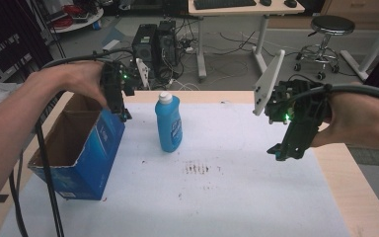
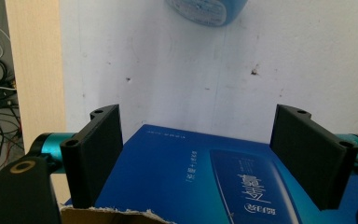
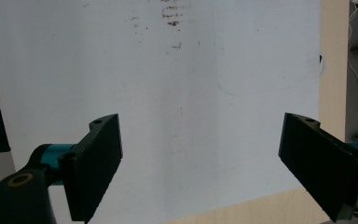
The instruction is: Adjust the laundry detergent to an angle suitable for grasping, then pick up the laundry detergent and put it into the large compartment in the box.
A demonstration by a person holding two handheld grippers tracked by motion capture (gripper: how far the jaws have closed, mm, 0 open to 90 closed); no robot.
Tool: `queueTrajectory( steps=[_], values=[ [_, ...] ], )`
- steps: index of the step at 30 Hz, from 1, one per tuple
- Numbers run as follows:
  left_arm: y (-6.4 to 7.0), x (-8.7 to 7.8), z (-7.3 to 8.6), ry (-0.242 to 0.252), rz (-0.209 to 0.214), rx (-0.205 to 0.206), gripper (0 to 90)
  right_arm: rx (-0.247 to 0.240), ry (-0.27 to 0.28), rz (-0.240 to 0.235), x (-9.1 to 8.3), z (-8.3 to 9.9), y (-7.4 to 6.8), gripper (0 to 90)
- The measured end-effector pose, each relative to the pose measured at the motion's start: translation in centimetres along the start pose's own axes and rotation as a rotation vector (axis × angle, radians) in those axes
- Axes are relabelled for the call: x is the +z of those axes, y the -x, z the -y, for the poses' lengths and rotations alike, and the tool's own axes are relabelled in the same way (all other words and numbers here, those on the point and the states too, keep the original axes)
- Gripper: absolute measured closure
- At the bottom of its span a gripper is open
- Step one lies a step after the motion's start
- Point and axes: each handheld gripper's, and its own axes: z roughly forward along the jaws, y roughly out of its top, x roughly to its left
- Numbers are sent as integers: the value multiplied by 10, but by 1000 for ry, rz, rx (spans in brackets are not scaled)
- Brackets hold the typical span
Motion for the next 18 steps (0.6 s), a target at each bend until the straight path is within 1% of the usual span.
queueTrajectory(
  steps=[1,2,4,5,6,8,13,14,16,18],
  values=[
    [0,0,-1,3,1,-4,170,0,-1,0,-2,0,0,126],
    [0,0,-1,-4,-1,4,170,-1,3,-2,-3,0,0,126],
    [1,0,-2,-4,-2,2,170,5,7,-2,-5,-1,-1,126],
    [2,0,-3,-9,-1,8,170,7,9,-3,-6,-1,-1,126],
    [3,1,-3,-9,2,10,170,-3,10,-1,-6,-2,-1,126],
    [3,0,-4,-13,2,11,170,-3,-3,0,-4,-2,-3,126],
    [5,1,-4,-19,5,10,170,-9,-15,0,-2,-3,-4,126],
    [8,0,-4,-23,12,8,170,-11,-14,0,-2,-3,-4,126],
    [9,-1,-4,-23,15,7,170,-13,-11,2,-3,-3,-5,125],
    [9,-3,-3,-15,20,-10,170,-13,-2,0,-5,-3,-5,126]
  ],
)
